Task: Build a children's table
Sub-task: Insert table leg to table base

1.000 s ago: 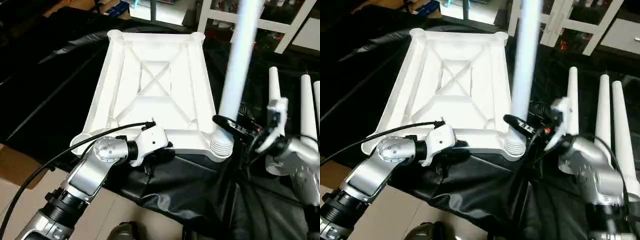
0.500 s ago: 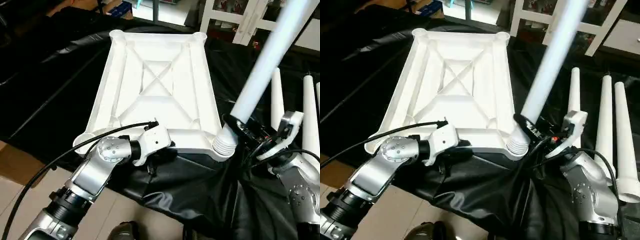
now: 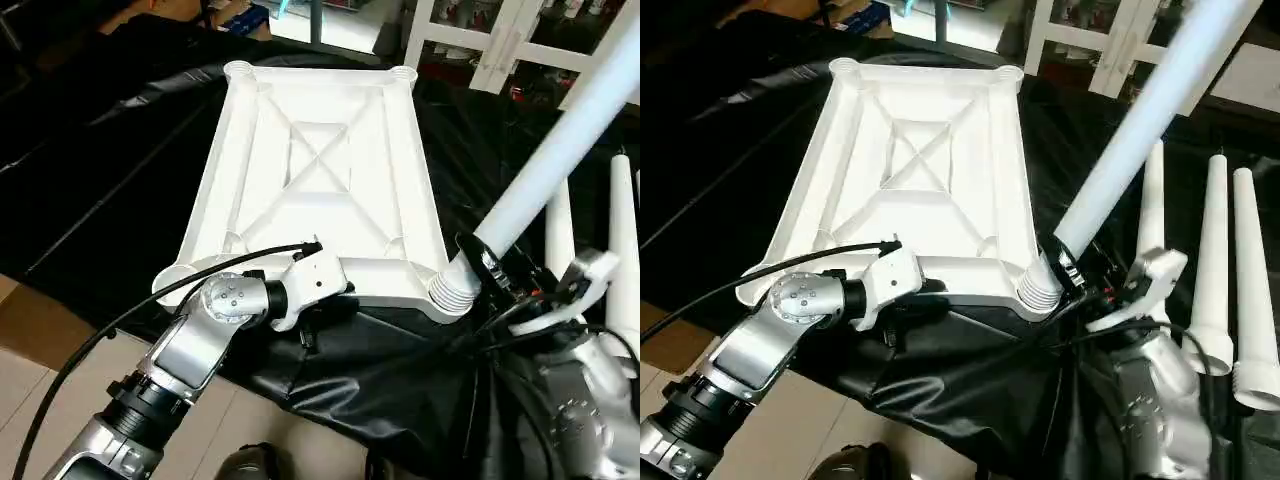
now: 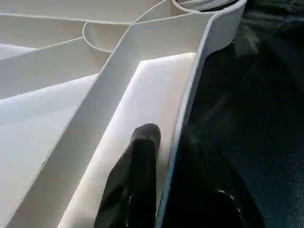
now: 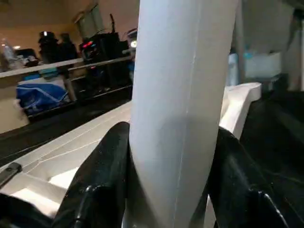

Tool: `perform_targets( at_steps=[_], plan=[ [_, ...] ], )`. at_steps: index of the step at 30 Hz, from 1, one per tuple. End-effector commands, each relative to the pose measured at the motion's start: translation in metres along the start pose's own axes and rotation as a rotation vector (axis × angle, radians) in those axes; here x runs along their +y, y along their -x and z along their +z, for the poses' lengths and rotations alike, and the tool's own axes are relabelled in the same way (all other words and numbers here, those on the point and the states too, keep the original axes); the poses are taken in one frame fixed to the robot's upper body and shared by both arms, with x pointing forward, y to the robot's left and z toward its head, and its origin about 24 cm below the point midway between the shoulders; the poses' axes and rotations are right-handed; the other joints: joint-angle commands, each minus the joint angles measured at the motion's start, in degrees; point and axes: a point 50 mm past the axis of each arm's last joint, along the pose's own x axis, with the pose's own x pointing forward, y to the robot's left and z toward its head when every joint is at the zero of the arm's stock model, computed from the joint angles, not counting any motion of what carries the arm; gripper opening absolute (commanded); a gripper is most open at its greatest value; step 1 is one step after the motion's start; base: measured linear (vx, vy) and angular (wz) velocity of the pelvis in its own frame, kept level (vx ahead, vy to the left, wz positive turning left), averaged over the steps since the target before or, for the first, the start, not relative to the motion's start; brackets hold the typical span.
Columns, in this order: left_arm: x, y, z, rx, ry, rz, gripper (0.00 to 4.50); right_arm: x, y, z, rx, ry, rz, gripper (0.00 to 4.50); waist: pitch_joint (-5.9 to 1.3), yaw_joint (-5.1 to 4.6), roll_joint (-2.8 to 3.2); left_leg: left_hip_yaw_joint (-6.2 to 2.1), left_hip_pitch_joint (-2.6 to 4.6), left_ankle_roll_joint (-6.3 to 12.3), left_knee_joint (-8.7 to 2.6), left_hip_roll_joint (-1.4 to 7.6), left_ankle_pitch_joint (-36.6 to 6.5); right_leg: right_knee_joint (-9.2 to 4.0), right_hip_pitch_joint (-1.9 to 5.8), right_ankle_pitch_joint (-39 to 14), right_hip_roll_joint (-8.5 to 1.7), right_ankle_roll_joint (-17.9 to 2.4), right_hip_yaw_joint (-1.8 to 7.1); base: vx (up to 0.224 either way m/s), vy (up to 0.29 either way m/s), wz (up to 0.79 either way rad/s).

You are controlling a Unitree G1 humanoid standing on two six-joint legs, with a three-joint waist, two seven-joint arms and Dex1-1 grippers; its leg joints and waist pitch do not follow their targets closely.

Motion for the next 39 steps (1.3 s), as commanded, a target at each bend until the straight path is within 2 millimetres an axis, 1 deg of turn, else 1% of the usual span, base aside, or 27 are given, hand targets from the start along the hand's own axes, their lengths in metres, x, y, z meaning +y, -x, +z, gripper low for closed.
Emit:
perform_targets(
  at_steps=[1, 2, 5, 7, 10, 12, 14, 17, 19, 21, 24, 26, 28, 29, 31, 32, 35, 36, 37, 38, 39],
  plan=[
    [0.007, 0.005, -0.008, 0.024, 0.019, 0.059, 0.59, -0.020, 0.038, -0.030, 0.180, 0.007, -0.219, 1.82, -2.55, -0.34, 0.02, -2.50, 1.52, 0.75, -5.43, 4.36, -16.77, -4.19, 0.64, -19.89, -3.85, -10.23, 2.18, 0.000, 0.000, 0.00],
    [0.007, 0.005, -0.008, 0.024, 0.019, 0.062, 0.59, -0.018, 0.039, -0.031, 0.172, 0.015, -0.227, 1.82, -2.59, -0.41, 0.04, -2.48, 1.42, 0.93, -5.47, 4.35, -16.33, -4.06, 0.76, -18.48, -3.76, -10.60, 2.14, 0.000, 0.000, 0.00],
    [0.008, 0.004, -0.008, 0.024, 0.019, 0.066, 0.59, -0.013, 0.039, -0.032, 0.159, 0.034, -0.233, 1.82, -2.65, -0.37, 0.06, -2.35, 1.47, 1.05, -5.39, 4.29, -16.03, -3.98, 0.79, -16.99, -3.74, -10.98, 2.19, 0.000, 0.000, 0.00],
    [0.008, 0.004, -0.008, 0.024, 0.018, 0.068, 0.59, -0.009, 0.041, -0.035, 0.159, 0.046, -0.230, 1.82, -2.64, -0.39, 0.00, -2.36, 1.48, 1.10, -5.43, 4.32, -16.64, -4.05, 0.83, -17.65, -3.82, -10.93, 2.24, 0.000, 0.000, 0.00],
    [0.009, 0.003, -0.007, 0.021, 0.019, 0.074, 0.59, -0.003, 0.045, -0.041, 0.173, 0.044, -0.220, 1.82, -2.51, -0.39, -0.10, -2.41, 1.53, 0.89, -5.57, 4.33, -17.84, -4.32, 0.75, -19.67, -3.90, -10.31, 2.31, 0.000, 0.000, 0.00],
    [0.009, 0.003, -0.007, 0.020, 0.019, 0.075, 0.59, 0.002, 0.046, -0.043, 0.180, 0.053, -0.201, 1.82, -2.42, -0.38, 0.00, -2.48, 1.68, 0.68, -5.70, 4.38, -18.82, -4.48, 0.69, -21.02, -3.88, -9.79, 2.34, 0.000, 0.000, 0.00],
    [0.009, 0.003, -0.008, 0.021, 0.020, 0.077, 0.59, 0.007, 0.047, -0.045, 0.189, 0.082, -0.165, 1.82, -2.28, -0.38, 0.02, -2.59, 1.62, 0.28, -5.85, 4.42, -19.67, -4.58, 0.71, -21.92, -3.89, -9.36, 2.35, 0.000, 0.000, 0.00],
    [0.009, 0.003, -0.008, 0.021, 0.020, 0.080, 0.59, 0.012, 0.048, -0.048, 0.197, 0.104, -0.136, 1.82, -2.31, -0.52, -0.15, -2.78, 1.66, -0.13, -6.01, 4.41, -20.87, -4.69, 0.78, -23.34, -3.93, -8.86, 2.38, 0.000, 0.000, 0.00],
    [0.009, 0.003, -0.008, 0.021, 0.020, 0.082, 0.59, 0.013, 0.048, -0.049, 0.196, 0.106, -0.137, 1.82, -2.29, -0.51, -0.25, -2.76, 1.67, 0.04, -6.00, 4.41, -20.82, -4.75, 0.76, -23.43, -3.97, -8.80, 2.45, 0.000, 0.000, 0.00],
    [0.010, 0.003, -0.008, 0.021, 0.020, 0.086, 0.59, 0.016, 0.048, -0.050, 0.192, 0.119, -0.129, 1.82, -2.34, -0.46, -0.19, -2.65, 1.76, 0.23, -5.94, 4.43, -20.31, -4.75, 0.66, -22.62, -3.91, -8.95, 2.48, 0.000, 0.000, 0.00],
    [0.011, 0.003, -0.008, 0.022, 0.020, 0.089, 0.59, 0.016, 0.049, -0.051, 0.192, 0.118, -0.134, 1.82, -2.33, -0.51, -0.16, -2.69, 1.66, 0.27, -6.01, 4.43, -20.28, -4.68, 0.77, -22.15, -3.86, -9.12, 2.43, 0.000, 0.000, 0.00],
    [0.011, 0.003, -0.008, 0.022, 0.020, 0.092, 0.59, 0.017, 0.050, -0.052, 0.193, 0.119, -0.136, 1.82, -2.27, -0.55, -0.17, -2.77, 1.53, 0.29, -6.07, 4.44, -20.82, -4.74, 0.82, -23.11, -4.01, -9.00, 2.44, 0.000, 0.000, 0.00],
    [0.011, 0.002, -0.008, 0.021, 0.020, 0.098, 0.59, 0.018, 0.051, -0.053, 0.194, 0.122, -0.138, 1.82, -2.23, -0.61, -0.25, -2.85, 1.52, 0.21, -6.13, 4.45, -21.39, -4.86, 0.80, -24.32, -4.04, -8.67, 2.45, 0.000, 0.000, 0.00],
    [0.012, 0.002, -0.008, 0.020, 0.021, 0.100, 0.59, 0.019, 0.052, -0.054, 0.196, 0.121, -0.141, 1.82, -2.17, -0.62, -0.15, -2.87, 1.63, 0.02, -6.18, 4.49, -21.83, -4.96, 0.64, -24.88, -4.00, -8.47, 2.47, 0.000, 0.000, 0.00],
    [0.012, 0.002, -0.008, 0.020, 0.021, 0.101, 0.59, 0.020, 0.053, -0.054, 0.198, 0.121, -0.141, 1.82, -2.16, -0.64, -0.16, -2.91, 1.60, -0.11, -6.22, 4.49, -22.15, -4.97, 0.64, -25.02, -3.99, -8.35, 2.47, 0.000, 0.000, 0.00],
    [0.012, 0.002, -0.008, 0.021, 0.021, 0.101, 0.59, 0.023, 0.056, -0.058, 0.226, 0.111, -0.125, 1.82, -2.20, -0.65, -0.20, -2.92, 1.64, -0.17, -6.23, 4.50, -22.18, -4.94, 0.65, -24.65, -3.95, -8.31, 2.47, 0.000, 0.000, 0.00],
    [0.012, 0.002, -0.008, 0.022, 0.020, 0.100, 0.59, 0.026, 0.059, -0.066, 0.305, 0.125, -0.079, 1.82, -2.08, -0.66, 0.06, -2.91, 1.64, -0.46, -6.28, 4.45, -22.77, -4.98, 0.60, -24.48, -3.90, -8.22, 2.48, 0.000, 0.000, 0.00],
    [0.012, 0.002, -0.008, 0.022, 0.020, 0.098, 0.59, 0.024, 0.057, -0.068, 0.322, 0.105, -0.086, 1.82, -1.94, -0.69, 0.11, -2.97, 1.64, -0.69, -6.36, 4.39, -23.69, -5.13, 0.56, -25.68, -3.92, -7.90, 2.47, 0.000, 0.000, 0.00],
    [0.012, 0.002, -0.009, 0.023, 0.020, 0.096, 0.59, 0.022, 0.056, -0.067, 0.321, 0.096, -0.089, 1.82, -1.97, -0.73, 0.08, -2.99, 1.73, -0.82, -6.35, 4.38, -24.35, -5.24, 0.53, -26.47, -3.95, -7.69, 2.48, 0.000, 0.000, 0.00],
    [0.012, 0.002, -0.009, 0.023, 0.019, 0.094, 0.59, 0.020, 0.053, -0.066, 0.313, 0.088, -0.095, 1.82, -1.86, -0.88, 0.01, -3.23, 1.94, -1.25, -6.48, 4.37, -26.86, -5.51, 0.33, -29.73, -4.02, -6.99, 2.48, 0.000, 0.000, 0.00],
    [0.012, 0.002, -0.009, 0.024, 0.019, 0.091, 0.59, 0.018, 0.050, -0.064, 0.314, 0.076, -0.100, 1.82, -1.84, -0.92, 0.07, -3.32, 1.94, -1.40, -6.54, 4.38, -27.35, -5.56, 0.32, -30.36, -4.06, -6.77, 2.47, 0.000, 0.000, 0.00]
  ],
)
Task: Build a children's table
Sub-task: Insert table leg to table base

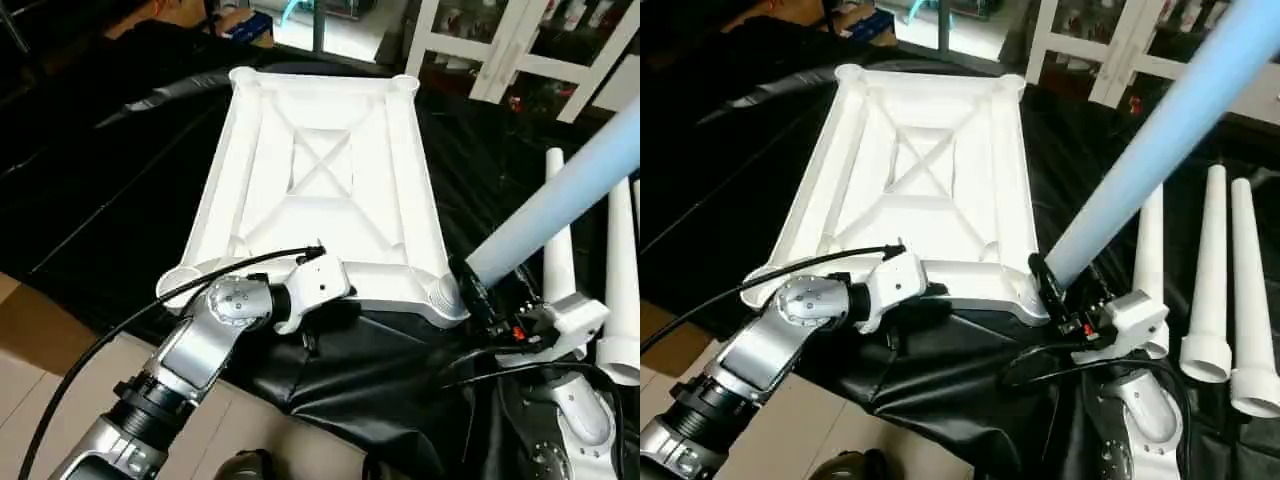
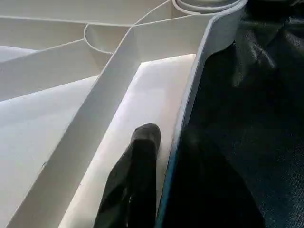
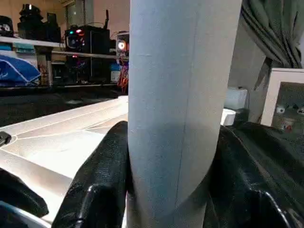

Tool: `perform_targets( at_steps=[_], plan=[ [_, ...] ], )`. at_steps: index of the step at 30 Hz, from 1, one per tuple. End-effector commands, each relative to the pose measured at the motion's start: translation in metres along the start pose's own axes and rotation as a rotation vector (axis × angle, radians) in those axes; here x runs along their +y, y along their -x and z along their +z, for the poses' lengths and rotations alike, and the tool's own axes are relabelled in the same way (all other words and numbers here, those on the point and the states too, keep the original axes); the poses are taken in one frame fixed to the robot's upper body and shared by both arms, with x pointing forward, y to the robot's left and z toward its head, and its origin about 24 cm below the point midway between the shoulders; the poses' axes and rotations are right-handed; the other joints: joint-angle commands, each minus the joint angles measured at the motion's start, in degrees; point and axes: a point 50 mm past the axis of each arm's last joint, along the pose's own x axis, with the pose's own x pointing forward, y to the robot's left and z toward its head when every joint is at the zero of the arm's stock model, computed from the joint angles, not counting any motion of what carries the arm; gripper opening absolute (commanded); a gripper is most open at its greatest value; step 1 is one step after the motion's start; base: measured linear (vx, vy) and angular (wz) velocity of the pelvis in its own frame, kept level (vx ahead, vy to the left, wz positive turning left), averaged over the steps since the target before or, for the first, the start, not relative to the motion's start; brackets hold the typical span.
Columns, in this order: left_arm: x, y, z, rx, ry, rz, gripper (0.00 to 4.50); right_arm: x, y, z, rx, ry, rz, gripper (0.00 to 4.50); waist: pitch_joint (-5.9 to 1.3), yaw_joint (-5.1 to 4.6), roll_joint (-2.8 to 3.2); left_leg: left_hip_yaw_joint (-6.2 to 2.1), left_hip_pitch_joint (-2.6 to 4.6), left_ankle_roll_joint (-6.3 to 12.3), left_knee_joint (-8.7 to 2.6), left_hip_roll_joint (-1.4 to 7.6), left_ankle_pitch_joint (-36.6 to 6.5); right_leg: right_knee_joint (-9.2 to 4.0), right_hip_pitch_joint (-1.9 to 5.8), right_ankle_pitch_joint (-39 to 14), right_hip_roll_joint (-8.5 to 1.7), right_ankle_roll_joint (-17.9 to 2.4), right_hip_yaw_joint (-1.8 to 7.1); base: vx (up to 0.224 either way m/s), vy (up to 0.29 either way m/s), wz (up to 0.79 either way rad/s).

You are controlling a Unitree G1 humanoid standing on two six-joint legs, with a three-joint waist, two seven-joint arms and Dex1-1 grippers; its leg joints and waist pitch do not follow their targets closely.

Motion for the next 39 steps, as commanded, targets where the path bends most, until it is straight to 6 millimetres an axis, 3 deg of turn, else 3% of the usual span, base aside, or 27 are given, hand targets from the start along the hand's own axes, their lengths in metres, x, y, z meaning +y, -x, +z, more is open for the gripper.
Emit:
perform_targets(
  at_steps=[1, 6, 11, 23, 27, 33, 36, 39],
  plan=[
    [0.012, 0.006, -0.003, 0.012, 0.010, 0.092, 0.59, 0.002, 0.034, -0.049, 0.332, -0.145, -0.038, 1.82, -1.33, -0.48, 0.48, -3.43, 1.23, -1.55, -6.09, 4.42, -27.85, -5.15, -0.34, -30.56, -4.04, -6.94, 2.37, 0.000, 0.000, 0.00],
    [0.012, 0.007, -0.004, 0.018, 0.005, 0.078, 0.59, -0.003, 0.027, -0.049, 0.381, -0.181, 0.014, 1.82, -1.54, -1.06, 0.62, -3.55, 1.02, -1.86, -6.28, 4.39, -27.30, -4.94, 0.02, -27.22, -3.79, -7.58, 2.06, 0.000, 0.000, 0.00],
    [0.012, 0.009, -0.005, 0.018, 0.005, 0.071, 0.59, -0.010, 0.024, -0.045, 0.396, -0.194, 0.049, 1.82, -1.64, -0.97, 0.40, -3.08, 1.19, -1.53, -6.02, 4.44, -25.94, -4.88, -0.08, -23.61, -3.77, -8.66, 2.23, 0.000, 0.000, 0.00],
    [0.005, 0.010, -0.008, 0.030, 0.020, 0.042, 0.59, -0.014, 0.026, -0.043, 0.460, -0.201, 0.078, 1.82, -1.85, -0.93, 0.29, -3.08, 1.06, -1.37, -5.95, 4.51, -24.62, -4.81, 0.08, -23.50, -3.88, -9.06, 2.19, 0.000, 0.000, 0.00],
    [0.003, 0.012, -0.011, 0.052, 0.034, 0.045, 0.59, -0.018, 0.020, -0.042, 0.446, -0.174, -0.005, 1.81, -1.97, -0.95, 0.46, -2.98, 1.15, -1.83, -5.96, 4.51, -24.36, -4.66, 0.08, -21.61, -3.70, -9.35, 2.14, 0.000, 0.000, 0.00],
    [0.004, 0.011, -0.019, 0.121, 0.111, 0.117, 0.59, -0.020, 0.008, -0.043, 0.451, -0.115, -0.121, 1.81, -2.04, -1.44, 0.58, -3.37, 0.47, -2.94, -6.21, 4.39, -23.91, -4.25, 0.61, -21.40, -3.80, -9.49, 1.94, 0.000, 0.000, 0.00],
    [0.005, 0.006, -0.022, 0.162, 0.197, 0.217, 0.59, -0.018, -0.006, -0.047, 0.462, -0.094, -0.214, 1.81, -1.99, -1.69, 0.50, -3.24, 1.07, -3.60, -6.07, 4.31, -26.27, -4.68, 0.00, -23.85, -3.67, -8.63, 2.04, 0.000, 0.000, 0.00],
    [0.003, 0.000, -0.022, 0.175, 0.252, 0.252, 0.59, -0.015, -0.015, -0.051, 0.468, -0.096, -0.252, 1.81, -1.92, -2.35, 0.40, -3.38, 0.79, -3.50, -6.01, 4.10, -26.61, -4.78, 0.02, -25.31, -3.68, -8.30, 1.96, 0.000, 0.000, 0.00]
  ],
)
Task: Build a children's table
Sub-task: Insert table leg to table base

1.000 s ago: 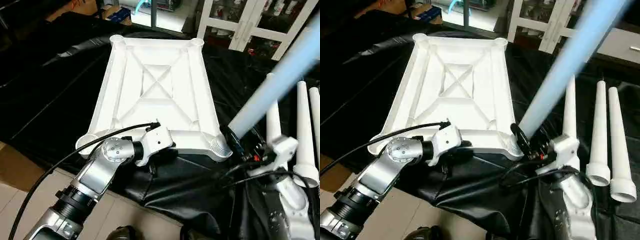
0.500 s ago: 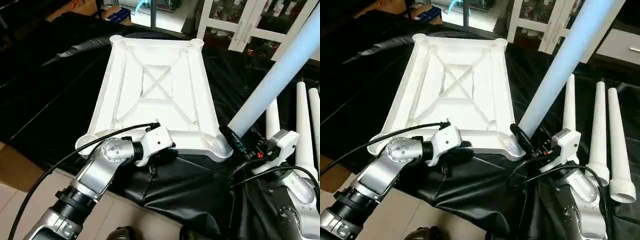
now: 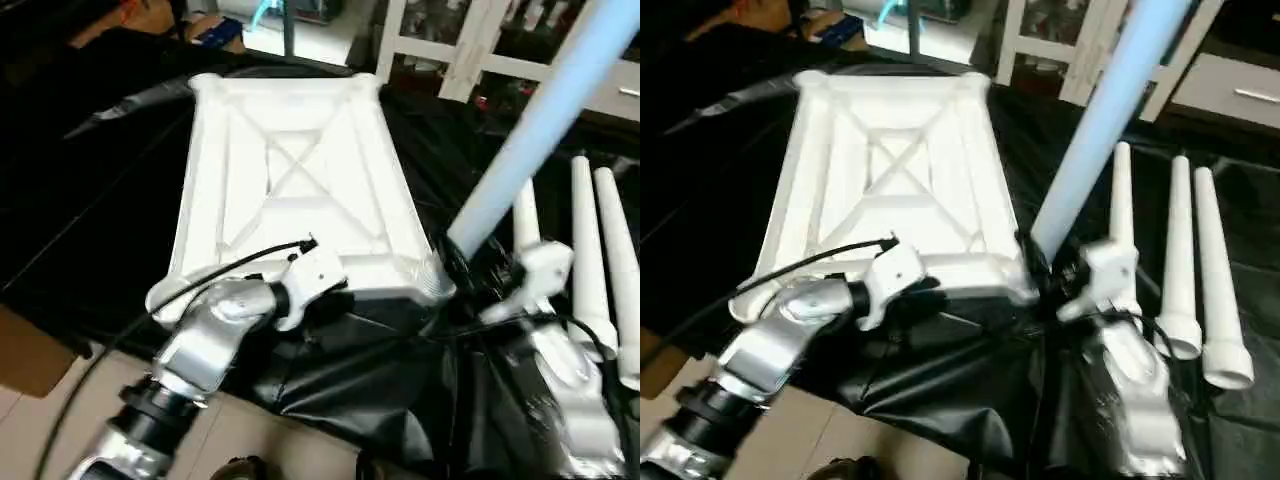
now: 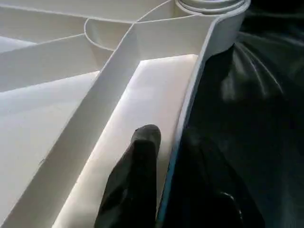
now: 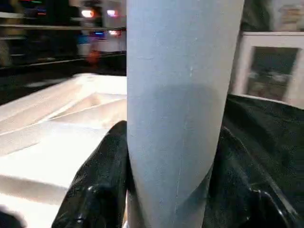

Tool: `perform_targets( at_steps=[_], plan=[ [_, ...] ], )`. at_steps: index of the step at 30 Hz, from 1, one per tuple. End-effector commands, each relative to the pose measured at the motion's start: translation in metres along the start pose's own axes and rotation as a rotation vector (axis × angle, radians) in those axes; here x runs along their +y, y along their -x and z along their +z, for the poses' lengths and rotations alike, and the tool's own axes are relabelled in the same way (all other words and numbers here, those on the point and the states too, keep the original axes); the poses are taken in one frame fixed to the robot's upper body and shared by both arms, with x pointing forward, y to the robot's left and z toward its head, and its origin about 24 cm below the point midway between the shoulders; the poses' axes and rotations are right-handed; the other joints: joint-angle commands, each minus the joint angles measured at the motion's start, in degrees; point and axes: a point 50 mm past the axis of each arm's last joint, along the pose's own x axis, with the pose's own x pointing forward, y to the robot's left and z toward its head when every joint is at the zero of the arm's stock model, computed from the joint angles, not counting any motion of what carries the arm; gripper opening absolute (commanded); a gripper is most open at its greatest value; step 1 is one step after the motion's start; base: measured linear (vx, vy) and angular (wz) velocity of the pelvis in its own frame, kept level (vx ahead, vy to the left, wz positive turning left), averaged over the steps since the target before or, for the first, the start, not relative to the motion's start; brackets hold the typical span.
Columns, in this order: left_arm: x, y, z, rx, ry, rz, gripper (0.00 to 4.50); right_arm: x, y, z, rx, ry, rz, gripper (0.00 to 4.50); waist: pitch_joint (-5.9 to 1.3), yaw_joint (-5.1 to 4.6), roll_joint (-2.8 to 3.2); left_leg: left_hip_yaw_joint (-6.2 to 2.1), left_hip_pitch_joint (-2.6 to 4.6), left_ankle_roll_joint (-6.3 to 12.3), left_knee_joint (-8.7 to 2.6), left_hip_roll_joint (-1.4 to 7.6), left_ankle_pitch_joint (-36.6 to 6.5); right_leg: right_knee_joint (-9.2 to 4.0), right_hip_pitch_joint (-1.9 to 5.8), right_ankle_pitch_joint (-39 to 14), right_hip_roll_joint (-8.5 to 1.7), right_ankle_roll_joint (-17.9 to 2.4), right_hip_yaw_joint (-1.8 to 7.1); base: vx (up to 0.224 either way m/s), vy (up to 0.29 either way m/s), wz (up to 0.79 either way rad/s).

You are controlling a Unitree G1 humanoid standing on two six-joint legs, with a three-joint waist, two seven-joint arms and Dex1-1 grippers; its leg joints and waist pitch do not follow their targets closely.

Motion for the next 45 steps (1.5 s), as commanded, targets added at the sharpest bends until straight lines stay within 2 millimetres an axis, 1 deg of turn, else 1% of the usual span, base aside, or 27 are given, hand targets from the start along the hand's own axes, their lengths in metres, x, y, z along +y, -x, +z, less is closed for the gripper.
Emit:
perform_targets(
  at_steps=[1, 2, 3, 4, 5, 6, 7, 8, 10, 11, 13, 15, 16, 17, 18, 20, 21, 22, 23, 25, 27, 32, 35, 37, 42, 43, 45],
  plan=[
    [0.005, 0.003, -0.024, 0.112, 0.107, 0.114, 0.59, -0.010, 0.023, -0.058, 0.321, -0.056, -0.150, 1.81, -1.36, 0.04, 0.73, -3.37, 0.68, -3.37, -5.78, 4.08, -26.77, -4.16, -0.02, -25.92, -3.76, -7.93, 1.98, 0.000, 0.000, 0.00],
    [0.003, -0.002, -0.023, 0.125, 0.146, 0.153, 0.59, -0.006, 0.013, -0.060, 0.327, -0.055, -0.173, 1.81, -1.35, -0.28, 0.69, -3.27, 0.77, -3.36, -5.72, 4.09, -26.74, -4.12, -0.16, -26.13, -3.72, -7.86, 2.04, 0.000, 0.000, 0.00],
    [0.001, -0.006, -0.021, 0.137, 0.185, 0.185, 0.59, -0.002, 0.002, -0.063, 0.336, -0.066, -0.208, 1.81, -1.32, -0.91, 0.62, -3.52, 0.41, -3.48, -5.80, 4.01, -26.91, -3.99, 0.15, -27.16, -3.82, -7.99, 1.84, 0.000, 0.000, 0.00],
    [0.000, -0.009, -0.019, 0.146, 0.208, 0.205, 0.59, 0.001, -0.005, -0.065, 0.344, -0.073, -0.231, 1.81, -1.30, -0.99, 0.74, -3.84, 0.09, -3.50, -5.74, 3.81, -26.99, -3.96, 0.29, -28.01, -3.89, -7.70, 1.67, 0.000, 0.000, 0.00],
    [0.000, -0.013, -0.016, 0.151, 0.234, 0.235, 0.59, 0.004, -0.012, -0.067, 0.356, -0.075, -0.255, 1.81, -1.36, -1.51, 0.65, -4.02, 0.34, -3.48, -5.60, 3.56, -28.12, -4.33, 0.02, -30.03, -3.70, -6.55, 1.59, 0.000, 0.000, 0.00],
    [0.001, -0.017, -0.012, 0.144, 0.256, 0.272, 0.59, 0.006, -0.019, -0.069, 0.370, -0.075, -0.283, 1.81, -1.53, -1.48, 0.44, -3.97, 0.63, -3.26, -5.41, 3.50, -28.05, -4.52, -0.15, -29.74, -3.71, -6.28, 1.74, 0.000, 0.000, 0.00],
    [0.004, -0.022, -0.006, 0.129, 0.287, 0.324, 0.59, 0.009, -0.027, -0.071, 0.387, -0.067, -0.314, 1.81, -1.52, -1.75, 0.53, -4.13, 0.48, -2.86, -5.38, 3.26, -27.78, -4.40, -0.16, -28.52, -3.45, -6.30, 1.66, 0.000, 0.000, 0.00],
    [0.005, -0.024, -0.003, 0.119, 0.302, 0.350, 0.59, 0.010, -0.030, -0.071, 0.393, -0.061, -0.324, 1.81, -1.48, -1.88, 0.35, -4.03, 0.47, -2.67, -5.38, 3.29, -27.74, -4.54, -0.19, -28.31, -3.44, -6.44, 1.65, 0.000, 0.000, 0.00],
    [0.009, -0.032, 0.009, 0.072, 0.356, 0.430, 0.59, 0.015, -0.044, -0.072, 0.402, -0.057, -0.376, 1.81, -1.79, -1.67, 0.33, -3.99, 0.45, -2.17, -5.11, 3.07, -26.51, -4.44, -0.10, -26.25, -3.36, -6.62, 1.60, 0.000, 0.000, 0.00],
    [0.009, -0.036, 0.015, 0.053, 0.380, 0.460, 0.59, 0.019, -0.052, -0.072, 0.405, -0.058, -0.390, 1.81, -1.79, -1.71, 0.06, -3.79, 0.38, -1.55, -5.06, 3.04, -25.54, -4.31, -0.16, -24.39, -3.20, -6.99, 1.66, 0.000, 0.000, 0.00],
    [0.010, -0.042, 0.021, 0.025, 0.438, 0.517, 0.59, 0.022, -0.064, -0.068, 0.403, -0.049, -0.431, 1.81, -2.04, -1.89, 0.18, -3.77, 0.20, -1.30, -4.95, 2.89, -24.23, -4.06, 0.27, -22.00, -3.18, -8.02, 1.47, 0.000, 0.000, 0.00],
    [0.008, -0.046, 0.025, 0.016, 0.477, 0.552, 0.59, 0.027, -0.077, -0.065, 0.406, -0.071, -0.463, 1.81, -2.38, -1.76, 0.36, -3.53, -0.13, -0.32, -4.73, 2.97, -21.12, -3.57, 0.61, -15.89, -3.14, -9.16, 1.47, 0.000, 0.000, 0.00],
    [0.008, -0.047, 0.026, 0.012, 0.493, 0.564, 0.59, 0.029, -0.081, -0.063, 0.404, -0.074, -0.469, 1.81, -2.32, -1.85, 0.34, -3.56, -0.34, 0.05, -4.84, 2.96, -21.14, -3.47, 0.68, -15.90, -3.19, -9.41, 1.39, 0.000, 0.000, 0.00],
    [0.007, -0.048, 0.027, 0.008, 0.511, 0.573, 0.59, 0.031, -0.086, -0.061, 0.402, -0.084, -0.477, 1.81, -2.34, -2.12, 0.15, -3.71, -0.89, 0.71, -4.87, 2.80, -21.36, -3.56, 1.09, -18.01, -3.37, -9.03, 1.15, 0.000, 0.000, 0.00],
    [0.006, -0.049, 0.029, 0.003, 0.513, 0.586, 0.59, 0.036, -0.093, -0.057, 0.392, -0.077, -0.461, 1.81, -2.39, -2.21, -0.14, -3.64, -0.73, 1.17, -4.74, 2.80, -21.16, -3.73, 0.78, -18.96, -3.37, -8.72, 1.20, 0.000, 0.000, 0.00],
    [0.005, -0.049, 0.030, 0.001, 0.507, 0.582, 0.59, 0.040, -0.098, -0.053, 0.374, -0.075, -0.446, 1.81, -2.51, -2.17, 0.10, -3.54, -0.51, 1.68, -4.63, 2.89, -20.12, -3.69, 0.63, -17.98, -3.31, -8.82, 1.25, 0.000, 0.000, 0.00],
    [0.005, -0.049, 0.030, 0.002, 0.501, 0.578, 0.59, 0.042, -0.102, -0.050, 0.360, -0.072, -0.434, 1.81, -2.60, -2.25, -0.10, -3.46, -0.49, 2.07, -4.55, 2.95, -19.41, -3.53, 0.63, -16.73, -3.26, -9.35, 1.25, 0.000, 0.000, 0.00],
    [0.006, -0.048, 0.030, 0.002, 0.494, 0.573, 0.59, 0.043, -0.103, -0.049, 0.348, -0.083, -0.422, 1.81, -2.58, -2.32, -0.31, -3.33, -0.44, 2.35, -4.52, 2.96, -19.34, -3.61, 0.53, -16.58, -3.18, -9.56, 1.24, 0.000, 0.000, 0.00],
    [0.006, -0.047, 0.029, 0.003, 0.491, 0.571, 0.59, 0.043, -0.104, -0.048, 0.343, -0.093, -0.416, 1.81, -2.55, -2.31, -0.09, -3.23, -0.31, 2.67, -4.46, 2.97, -19.16, -3.60, 0.44, -16.38, -3.21, -9.93, 1.26, 0.000, 0.000, 0.00],
    [0.010, -0.045, 0.028, 0.004, 0.489, 0.572, 0.59, 0.043, -0.107, -0.045, 0.322, -0.094, -0.382, 1.81, -2.52, -2.31, -0.22, -3.16, -0.38, 3.11, -4.46, 3.00, -18.58, -3.54, 0.49, -15.60, -3.13, -10.24, 1.22, 0.000, 0.000, 0.00],
    [0.012, -0.044, 0.027, 0.003, 0.477, 0.566, 0.59, 0.042, -0.110, -0.042, 0.304, -0.081, -0.342, 1.81, -2.53, -2.40, -0.04, -3.11, -0.37, 3.67, -4.41, 3.07, -17.96, -3.38, 0.56, -14.46, -3.14, -11.04, 1.18, 0.000, 0.000, 0.00],
    [0.010, -0.041, 0.024, -0.001, 0.442, 0.529, 0.59, 0.042, -0.117, -0.031, 0.267, -0.033, -0.250, 1.81, -2.47, -2.45, -0.09, -3.07, -0.34, 3.83, -4.40, 3.12, -18.47, -3.50, 0.55, -16.01, -3.15, -11.28, 1.19, 0.000, 0.000, 0.00],
    [0.010, -0.040, 0.024, -0.003, 0.435, 0.512, 0.59, 0.041, -0.118, -0.030, 0.270, -0.034, -0.225, 1.81, -2.47, -2.43, -0.06, -3.01, -0.51, 4.44, -4.32, 3.10, -17.28, -3.38, 0.65, -14.78, -3.22, -11.89, 1.19, 0.000, 0.000, 0.00],
    [0.010, -0.040, 0.024, -0.005, 0.428, 0.502, 0.59, 0.040, -0.117, -0.031, 0.272, -0.041, -0.221, 1.81, -2.47, -2.42, -0.12, -2.97, -0.46, 4.75, -4.25, 3.06, -17.38, -3.51, 0.58, -16.08, -3.31, -11.79, 1.22, 0.000, 0.000, 0.00],
    [0.011, -0.034, 0.022, -0.031, 0.342, 0.404, 0.57, 0.038, -0.116, -0.033, 0.319, -0.090, -0.116, 1.81, -2.74, -2.36, -0.26, -3.02, -0.82, 6.32, -4.13, 3.09, -15.32, -3.13, 0.82, -14.21, -3.22, -12.42, 1.16, 0.000, 0.000, 0.00],
    [0.010, -0.030, 0.020, -0.028, 0.308, 0.360, 0.57, 0.037, -0.114, -0.033, 0.336, -0.097, -0.067, 1.81, -2.60, -2.40, -0.42, -2.96, -0.87, 6.50, -4.16, 3.13, -15.16, -3.19, 0.71, -14.34, -3.27, -12.57, 1.14, 0.000, 0.000, 0.00],
    [0.009, -0.019, 0.015, -0.034, 0.223, 0.235, 0.56, 0.031, -0.108, -0.032, 0.375, -0.094, 0.052, 1.81, -2.66, -2.21, -0.28, -2.89, -0.78, 6.80, -4.00, 3.31, -13.42, -3.02, 0.71, -13.39, -3.37, -13.40, 1.17, 0.000, 0.000, 0.00]
  ],
)
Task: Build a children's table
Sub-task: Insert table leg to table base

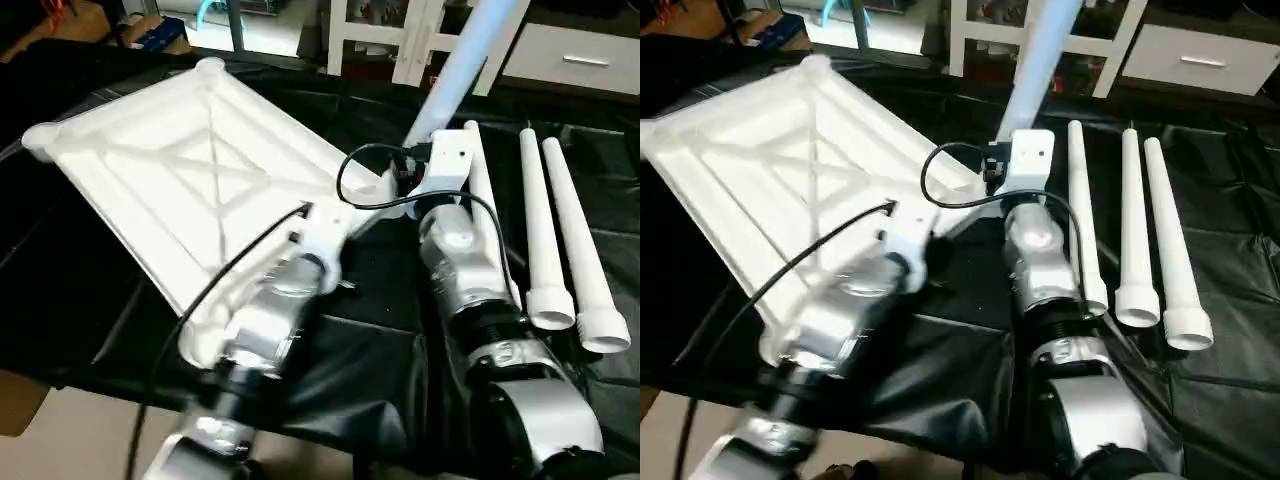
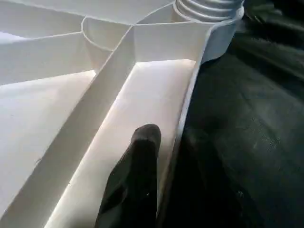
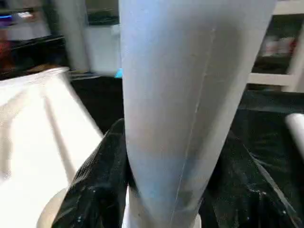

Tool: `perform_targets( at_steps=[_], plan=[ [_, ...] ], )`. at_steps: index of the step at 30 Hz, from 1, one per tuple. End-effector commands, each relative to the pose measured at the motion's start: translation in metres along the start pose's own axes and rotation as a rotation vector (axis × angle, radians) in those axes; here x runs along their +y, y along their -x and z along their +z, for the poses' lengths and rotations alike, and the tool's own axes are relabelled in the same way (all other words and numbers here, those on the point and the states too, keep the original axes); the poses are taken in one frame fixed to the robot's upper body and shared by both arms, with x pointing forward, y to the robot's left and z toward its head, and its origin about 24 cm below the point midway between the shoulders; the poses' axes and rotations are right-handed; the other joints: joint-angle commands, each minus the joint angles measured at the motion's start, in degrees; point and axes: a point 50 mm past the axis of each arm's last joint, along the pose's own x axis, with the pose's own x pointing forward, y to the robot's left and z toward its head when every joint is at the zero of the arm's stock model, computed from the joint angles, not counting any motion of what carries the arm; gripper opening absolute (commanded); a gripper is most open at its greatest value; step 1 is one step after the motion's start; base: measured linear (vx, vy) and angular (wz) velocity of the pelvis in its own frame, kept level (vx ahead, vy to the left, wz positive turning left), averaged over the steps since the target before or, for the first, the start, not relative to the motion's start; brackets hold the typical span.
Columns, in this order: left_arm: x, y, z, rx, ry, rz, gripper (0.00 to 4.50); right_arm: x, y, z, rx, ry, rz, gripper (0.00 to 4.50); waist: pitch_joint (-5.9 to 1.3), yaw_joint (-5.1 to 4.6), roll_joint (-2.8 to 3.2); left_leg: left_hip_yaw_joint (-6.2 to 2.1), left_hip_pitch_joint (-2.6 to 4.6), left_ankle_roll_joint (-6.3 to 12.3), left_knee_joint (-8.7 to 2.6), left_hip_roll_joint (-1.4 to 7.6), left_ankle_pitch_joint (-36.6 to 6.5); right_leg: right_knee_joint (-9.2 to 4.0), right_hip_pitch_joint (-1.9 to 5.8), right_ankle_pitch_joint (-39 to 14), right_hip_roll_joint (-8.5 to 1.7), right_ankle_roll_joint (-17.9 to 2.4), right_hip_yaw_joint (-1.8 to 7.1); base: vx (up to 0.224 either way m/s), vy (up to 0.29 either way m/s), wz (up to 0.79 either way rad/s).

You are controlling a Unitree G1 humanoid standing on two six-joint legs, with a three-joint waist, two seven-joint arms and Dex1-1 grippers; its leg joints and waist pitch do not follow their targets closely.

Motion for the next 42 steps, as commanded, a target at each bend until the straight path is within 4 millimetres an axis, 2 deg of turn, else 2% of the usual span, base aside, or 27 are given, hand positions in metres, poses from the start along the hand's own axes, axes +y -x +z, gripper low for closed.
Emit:
perform_targets(
  at_steps=[1, 2, 3, 4, 5, 6, 7, 8, 9, 11, 12, 14, 16, 17, 18, 20, 23, 26, 29, 31, 32, 33, 36, 37, 38, 40, 42],
  plan=[
    [-0.007, 0.017, -0.012, 0.004, -0.121, -0.280, 0.56, -0.002, 0.027, -0.053, 0.328, -0.040, 0.226, 1.81, -2.22, 1.13, -0.40, -1.70, 0.01, 7.17, -4.04, 3.59, -12.79, -3.26, 2.84, -14.89, -3.34, -11.67, 1.54, 0.000, 0.000, 0.00],
    [-0.007, 0.017, -0.012, 0.004, -0.121, -0.280, 0.56, -0.002, 0.027, -0.053, 0.328, -0.040, 0.226, 1.81, -2.41, 1.32, 0.11, -1.75, 0.09, 7.52, -4.04, 3.85, -11.40, -2.72, 2.93, -12.58, -3.39, -12.37, 1.57, 0.000, 0.000, 0.00],
    [-0.005, 0.021, -0.015, 0.005, -0.144, -0.322, 0.56, -0.005, 0.032, -0.053, 0.353, -0.043, 0.269, 1.81, -2.36, 1.41, 0.39, -1.35, 0.66, 7.46, -3.72, 3.97, -10.14, -2.76, 2.48, -10.33, -3.31, -13.52, 1.46, 0.066, -0.031, 0.02],
    [-0.003, 0.026, -0.017, 0.003, -0.158, -0.358, 0.55, -0.009, 0.036, -0.053, 0.372, -0.040, 0.299, 1.81, -2.54, 1.52, 0.52, -1.21, 0.79, 7.38, -3.62, 3.99, -8.87, -2.43, 2.53, -8.32, -3.26, -14.24, 1.41, 0.062, -0.030, 0.00],
    [0.002, 0.032, -0.019, -0.007, -0.186, -0.411, 0.54, -0.017, 0.045, -0.054, 0.403, -0.017, 0.367, 1.81, -2.51, 1.87, 0.51, -1.28, 0.66, 7.45, -3.53, 3.99, -6.42, -2.00, 2.95, -5.16, -3.24, -15.43, 1.11, 0.062, -0.030, 0.00],
    [0.002, 0.032, -0.019, -0.007, -0.186, -0.411, 0.54, -0.017, 0.045, -0.054, 0.403, -0.017, 0.367, 1.81, -2.78, 2.13, 0.39, -1.03, 1.15, 7.79, -3.21, 4.23, -3.98, -1.40, 2.98, -0.80, -3.26, -16.70, 1.19, 0.000, 0.000, 0.00],
    [0.008, 0.040, -0.021, -0.012, -0.210, -0.465, 0.54, -0.025, 0.056, -0.056, 0.440, 0.009, 0.440, 1.81, -2.76, 2.17, 0.42, -0.97, 0.98, 8.06, -3.14, 4.20, -2.68, -1.15, 3.03, 1.07, -3.31, -17.31, 1.22, 0.000, 0.000, 0.00],
    [0.011, 0.044, -0.022, -0.012, -0.219, -0.495, 0.54, -0.029, 0.063, -0.057, 0.464, 0.022, 0.481, 1.81, -2.91, 2.62, 0.32, -0.97, 1.26, 8.88, -2.90, 4.01, -0.56, -0.86, 3.33, 3.24, -3.17, -17.89, 1.10, 0.000, 0.000, 0.00],
    [0.014, 0.049, -0.023, -0.011, -0.227, -0.529, 0.54, -0.036, 0.072, -0.059, 0.491, 0.042, 0.536, 1.81, -2.77, 2.92, 0.33, -0.74, 1.38, 9.84, -2.78, 4.07, 0.28, -0.75, 3.15, 4.64, -3.17, -18.24, 1.21, 0.000, 0.000, 0.00],
    [0.022, 0.054, -0.022, 0.002, -0.240, -0.546, 0.54, -0.050, 0.093, -0.061, 0.523, 0.074, 0.619, 1.81, -2.64, 3.54, 0.07, -0.50, 1.75, 10.10, -2.77, 4.28, -1.14, -0.88, 2.94, 2.62, -3.37, -18.30, 1.41, 0.000, 0.000, 0.00],
    [0.023, 0.054, -0.022, 0.003, -0.245, -0.541, 0.54, -0.051, 0.095, -0.061, 0.526, 0.072, 0.627, 1.81, -2.42, 3.99, 0.16, -0.40, 1.99, 9.39, -2.94, 4.46, -3.39, -1.17, 2.79, -0.62, -3.48, -18.09, 1.52, 0.000, 0.000, 0.00],
    [0.026, 0.053, -0.022, 0.004, -0.253, -0.526, 0.54, -0.055, 0.106, -0.064, 0.545, 0.071, 0.647, 1.81, -2.23, 4.55, 0.24, -0.46, 2.11, 7.24, -3.34, 4.71, -6.61, -1.76, 2.74, -6.58, -3.51, -16.92, 1.50, 0.000, 0.000, 0.00],
    [0.026, 0.053, -0.023, 0.004, -0.252, -0.531, 0.54, -0.056, 0.112, -0.069, 0.558, 0.068, 0.648, 1.81, -1.72, 4.71, 0.20, -0.47, 2.36, 4.16, -4.04, 4.83, -12.38, -2.56, 2.49, -14.26, -3.43, -15.16, 1.49, 0.000, 0.000, 0.00],
    [0.025, 0.053, -0.023, 0.003, -0.252, -0.533, 0.54, -0.056, 0.115, -0.073, 0.559, 0.063, 0.638, 1.81, -1.48, 4.69, 0.25, -0.74, 2.59, 1.90, -4.39, 4.81, -16.79, -3.09, 2.41, -20.45, -3.64, -13.48, 1.56, 0.000, 0.000, 0.00],
    [0.025, 0.053, -0.023, 0.003, -0.252, -0.534, 0.54, -0.056, 0.116, -0.074, 0.559, 0.060, 0.637, 1.81, -1.62, 4.70, 0.23, -0.88, 2.97, 0.27, -4.46, 4.78, -18.86, -3.51, 2.21, -23.65, -3.75, -12.05, 1.68, 0.000, 0.000, 0.00],
    [0.024, 0.054, -0.024, 0.000, -0.247, -0.541, 0.54, -0.054, 0.120, -0.076, 0.558, 0.037, 0.631, 1.81, -1.82, 4.70, 0.24, -1.00, 2.92, -0.75, -4.54, 4.74, -18.23, -3.33, 2.33, -21.66, -3.57, -11.49, 1.83, 0.000, 0.000, 0.00],
    [0.023, 0.054, -0.024, 0.005, -0.236, -0.549, 0.54, -0.052, 0.124, -0.080, 0.556, 0.019, 0.601, 1.81, -1.88, 4.55, 0.29, -1.10, 2.74, -0.99, -4.69, 4.65, -18.34, -3.11, 2.63, -20.00, -3.56, -11.75, 1.80, 0.000, 0.000, 0.00],
    [0.025, 0.051, -0.026, 0.032, -0.227, -0.510, 0.54, -0.051, 0.121, -0.082, 0.546, 0.026, 0.517, 1.81, -2.17, 4.57, 0.22, -1.05, 2.35, -0.26, -4.54, 4.57, -15.20, -2.73, 3.07, -16.27, -3.62, -12.56, 1.82, 0.000, 0.000, 0.00],
    [0.024, 0.047, -0.027, 0.054, -0.200, -0.466, 0.54, -0.051, 0.116, -0.084, 0.534, 0.013, 0.433, 1.81, -2.09, 4.38, 0.20, -1.17, 2.18, -0.44, -4.68, 4.59, -15.70, -2.83, 3.10, -17.77, -3.72, -12.61, 1.75, 0.000, 0.000, 0.00],
    [0.022, 0.041, -0.029, 0.077, -0.171, -0.404, 0.54, -0.051, 0.109, -0.089, 0.530, 0.012, 0.308, 1.81, -1.86, 4.16, 0.21, -1.27, 2.25, -1.41, -4.88, 4.62, -18.05, -3.20, 2.77, -21.73, -3.76, -11.74, 1.77, 0.000, 0.000, 0.00],
    [0.018, 0.033, -0.032, 0.110, -0.132, -0.329, 0.54, -0.052, 0.103, -0.094, 0.530, 0.012, 0.188, 1.81, -1.57, 3.66, 0.18, -1.77, 1.98, -2.87, -5.15, 4.58, -20.81, -3.44, 2.71, -26.82, -3.89, -10.11, 1.64, 0.000, 0.000, 0.00],
    [0.014, 0.029, -0.034, 0.130, -0.104, -0.292, 0.54, -0.052, 0.100, -0.097, 0.532, 0.006, 0.118, 1.81, -1.53, 3.50, 0.17, -1.92, 2.00, -3.11, -5.22, 4.48, -21.82, -3.67, 2.60, -28.71, -3.89, -9.48, 1.55, 0.000, 0.000, 0.00],
    [-0.004, 0.018, -0.036, 0.181, -0.024, -0.200, 0.54, -0.049, 0.089, -0.104, 0.538, -0.004, -0.075, 1.81, -1.39, 2.89, 0.19, -2.35, 2.52, -4.12, -5.07, 4.14, -25.61, -4.40, 2.02, -34.59, -3.99, -7.08, 1.31, -0.053, 0.015, -0.07],
    [-0.011, 0.014, -0.035, 0.186, -0.005, -0.181, 0.54, -0.047, 0.084, -0.105, 0.529, -0.012, -0.121, 1.81, -0.91, 2.30, 0.07, -2.71, 2.86, -3.48, -5.07, 3.88, -29.90, -5.43, 1.46, -39.81, -3.78, -4.27, 0.83, -0.053, 0.009, -0.03],
    [-0.023, 0.008, -0.031, 0.183, 0.032, -0.135, 0.54, -0.041, 0.076, -0.105, 0.515, -0.035, -0.195, 1.81, -0.83, 2.14, 0.42, -2.77, 3.25, -3.60, -5.05, 3.94, -31.33, -5.63, 1.16, -40.53, -3.77, -3.82, 0.73, -0.053, 0.009, -0.03],
    [-0.040, 0.000, -0.023, 0.162, 0.076, -0.093, 0.54, -0.031, 0.065, -0.106, 0.498, -0.059, -0.289, 1.81, -1.03, 1.22, 0.40, -3.60, 2.64, -3.94, -5.26, 3.69, -32.65, -5.75, 1.86, -39.52, -3.63, -2.77, -0.26, 0.000, 0.000, 0.00],
    [-0.051, -0.005, -0.016, 0.145, 0.097, -0.086, 0.54, -0.023, 0.058, -0.106, 0.491, -0.077, -0.338, 1.81, -1.05, 0.98, 0.60, -3.75, 3.03, -3.83, -5.30, 3.68, -34.63, -6.13, 1.57, -37.14, -3.44, -2.20, -0.59, 0.000, 0.000, 0.00]
  ],
)
